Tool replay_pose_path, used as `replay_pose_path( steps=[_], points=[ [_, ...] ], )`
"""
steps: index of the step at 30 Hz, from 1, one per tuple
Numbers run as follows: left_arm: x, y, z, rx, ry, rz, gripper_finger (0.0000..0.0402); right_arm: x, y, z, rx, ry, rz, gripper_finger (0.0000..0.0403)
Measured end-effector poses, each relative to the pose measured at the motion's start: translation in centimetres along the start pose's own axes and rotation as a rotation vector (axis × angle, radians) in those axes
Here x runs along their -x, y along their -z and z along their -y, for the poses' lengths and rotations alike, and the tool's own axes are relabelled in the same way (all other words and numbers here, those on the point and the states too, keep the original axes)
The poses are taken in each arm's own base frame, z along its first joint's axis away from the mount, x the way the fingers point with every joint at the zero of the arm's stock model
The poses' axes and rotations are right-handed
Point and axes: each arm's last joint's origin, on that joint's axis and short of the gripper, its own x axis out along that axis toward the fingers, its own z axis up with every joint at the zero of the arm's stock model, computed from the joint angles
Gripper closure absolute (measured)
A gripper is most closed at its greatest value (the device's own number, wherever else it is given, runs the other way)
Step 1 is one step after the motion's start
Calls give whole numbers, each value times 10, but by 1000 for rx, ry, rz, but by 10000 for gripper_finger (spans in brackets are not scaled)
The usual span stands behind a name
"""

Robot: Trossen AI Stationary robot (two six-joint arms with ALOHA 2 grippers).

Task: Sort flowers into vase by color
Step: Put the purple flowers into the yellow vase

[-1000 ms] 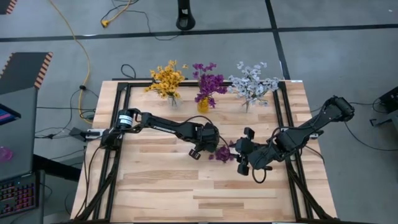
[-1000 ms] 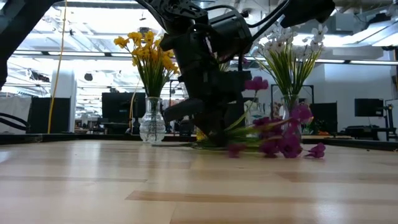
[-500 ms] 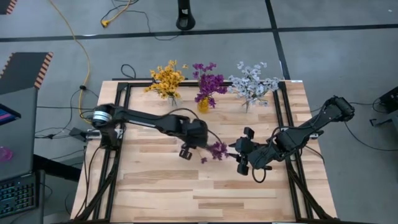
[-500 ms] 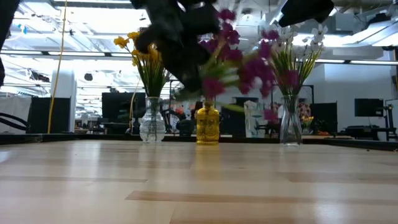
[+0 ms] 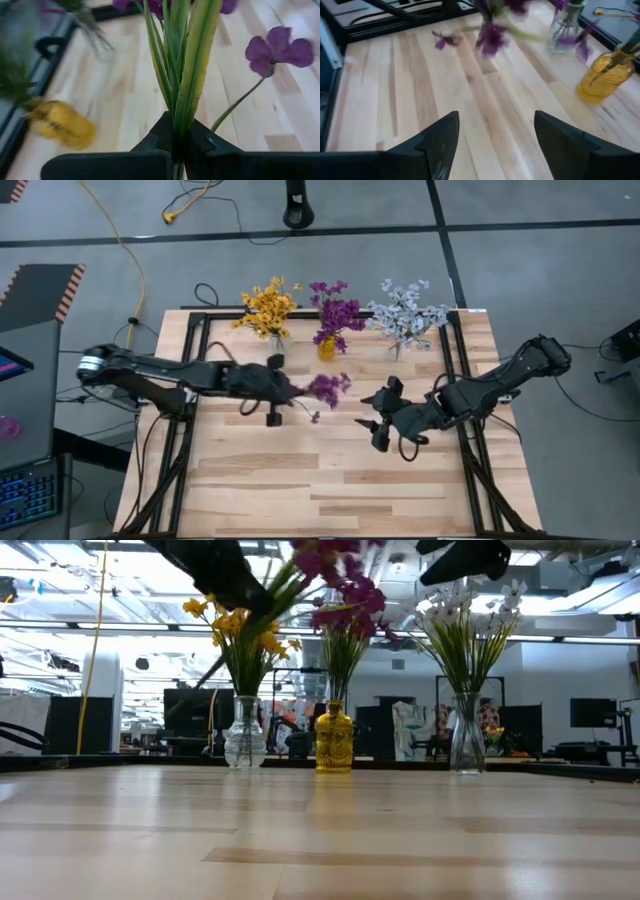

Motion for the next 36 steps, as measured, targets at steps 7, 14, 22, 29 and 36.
replay_pose_path(
  steps=[7,14,22,29,36],
  points=[
    [42,9,-9,109,-112,189,401,-29,3,0,-12,63,-13,117],
    [65,16,-12,127,-136,258,401,-84,18,-7,-8,249,45,117],
    [67,16,-12,63,-144,258,401,-146,36,0,-65,649,293,117],
    [67,16,-12,38,-148,260,401,-191,41,29,-116,743,323,117],
    [67,15,-13,-18,-158,262,401,-208,33,60,-192,759,337,117]
  ],
)
